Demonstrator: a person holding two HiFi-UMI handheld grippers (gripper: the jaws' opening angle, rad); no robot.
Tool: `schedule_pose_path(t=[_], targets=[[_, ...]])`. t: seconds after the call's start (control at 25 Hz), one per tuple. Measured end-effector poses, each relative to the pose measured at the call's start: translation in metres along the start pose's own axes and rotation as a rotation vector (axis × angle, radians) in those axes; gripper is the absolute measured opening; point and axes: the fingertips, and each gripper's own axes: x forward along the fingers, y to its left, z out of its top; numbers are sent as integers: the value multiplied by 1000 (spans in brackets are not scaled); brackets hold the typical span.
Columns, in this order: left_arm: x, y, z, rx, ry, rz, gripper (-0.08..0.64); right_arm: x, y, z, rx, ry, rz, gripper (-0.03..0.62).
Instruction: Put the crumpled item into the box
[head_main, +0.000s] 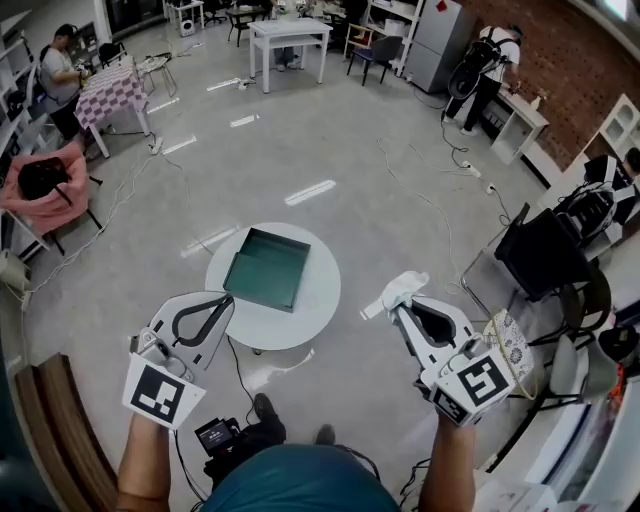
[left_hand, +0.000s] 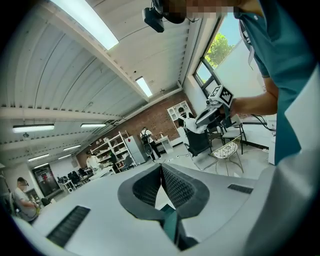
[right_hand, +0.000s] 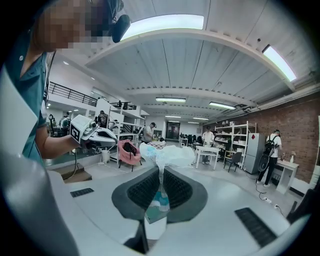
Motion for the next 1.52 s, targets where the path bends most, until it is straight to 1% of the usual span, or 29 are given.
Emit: schedule_pose_path(t=[0.2,0.28,0.4,0.52,0.6,0.72,0.8,0.96,1.24,1.4,1.52], targets=[[6,42,-10,-1,-13,-29,20,32,-3,22,9,8,-36,55],[7,53,-15,1,-23,-38,19,42,-1,29,15,5,-51,55],[7,66,-25,5,-48,-44,20,57,2,34,8,-4,-69,55],[4,96,-39,0,-64,-46,20,86,6,51,-10,-16,-87,55],[-1,108,-48,-7,-64,-45,19,97,11,55,-24,1,-85,55],[-14,113,-56,-17,-61,-36,19,106,25,59,-38,23,-69,55],[-23,132,-70,-31,-60,-23,20,131,32,68,-46,23,-59,55],[-30,168,-101,-44,-41,17,20,184,31,77,-56,22,-19,55],[-31,191,-120,-62,43,128,20,239,9,81,-70,-8,103,55],[-11,201,-115,-71,90,178,20,261,-20,88,-74,-23,175,55],[20,222,-97,-84,125,207,19,281,-59,108,-74,-27,225,55]])
